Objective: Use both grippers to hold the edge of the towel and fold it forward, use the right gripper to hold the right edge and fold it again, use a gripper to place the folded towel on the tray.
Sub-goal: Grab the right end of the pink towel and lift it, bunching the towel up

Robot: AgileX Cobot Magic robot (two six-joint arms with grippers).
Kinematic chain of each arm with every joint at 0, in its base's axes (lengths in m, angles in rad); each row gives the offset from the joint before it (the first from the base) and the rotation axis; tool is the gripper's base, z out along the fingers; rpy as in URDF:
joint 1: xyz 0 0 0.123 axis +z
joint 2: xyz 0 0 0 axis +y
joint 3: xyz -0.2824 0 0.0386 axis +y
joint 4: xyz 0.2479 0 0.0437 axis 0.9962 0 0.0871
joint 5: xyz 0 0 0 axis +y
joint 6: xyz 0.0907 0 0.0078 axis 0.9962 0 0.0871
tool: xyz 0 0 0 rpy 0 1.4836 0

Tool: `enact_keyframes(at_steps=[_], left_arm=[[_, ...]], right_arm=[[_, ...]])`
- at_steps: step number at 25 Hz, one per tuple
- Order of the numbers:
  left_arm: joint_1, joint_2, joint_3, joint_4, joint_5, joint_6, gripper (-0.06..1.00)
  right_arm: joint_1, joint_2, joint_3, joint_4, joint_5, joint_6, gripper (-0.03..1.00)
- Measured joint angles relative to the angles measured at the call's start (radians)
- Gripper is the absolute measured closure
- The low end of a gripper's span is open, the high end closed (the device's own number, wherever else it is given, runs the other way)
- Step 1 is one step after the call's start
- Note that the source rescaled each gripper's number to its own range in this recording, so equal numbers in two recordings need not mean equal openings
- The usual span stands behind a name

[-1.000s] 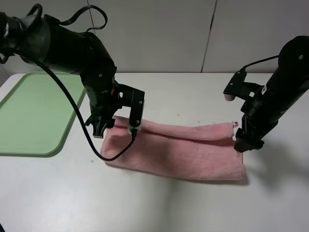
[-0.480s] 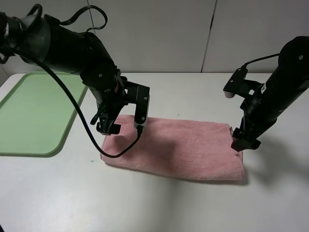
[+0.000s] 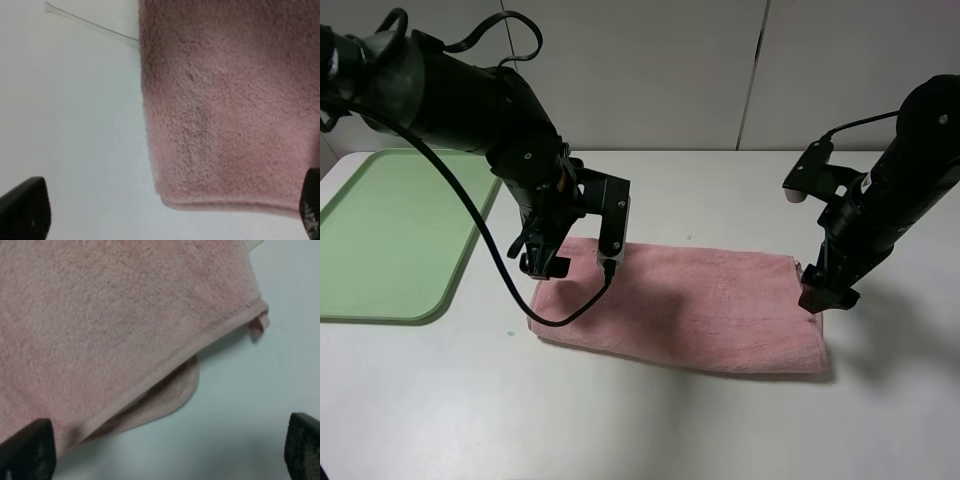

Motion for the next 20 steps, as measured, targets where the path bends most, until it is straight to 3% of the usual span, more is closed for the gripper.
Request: enact_keyframes(at_steps=[15,20], left_arm=[[0.000,0.000,0.001,-0.042,-0.035,-0.001,-0.05],[0.000,-0.011,0.001,-0.049,0.102,-0.003,-0.05]], right_arm=[[0.000,0.000,0.000,0.005,0.001,0.024,-0.03],[0.000,0.000,0.000,0.005,0.004,0.047,-0.03]])
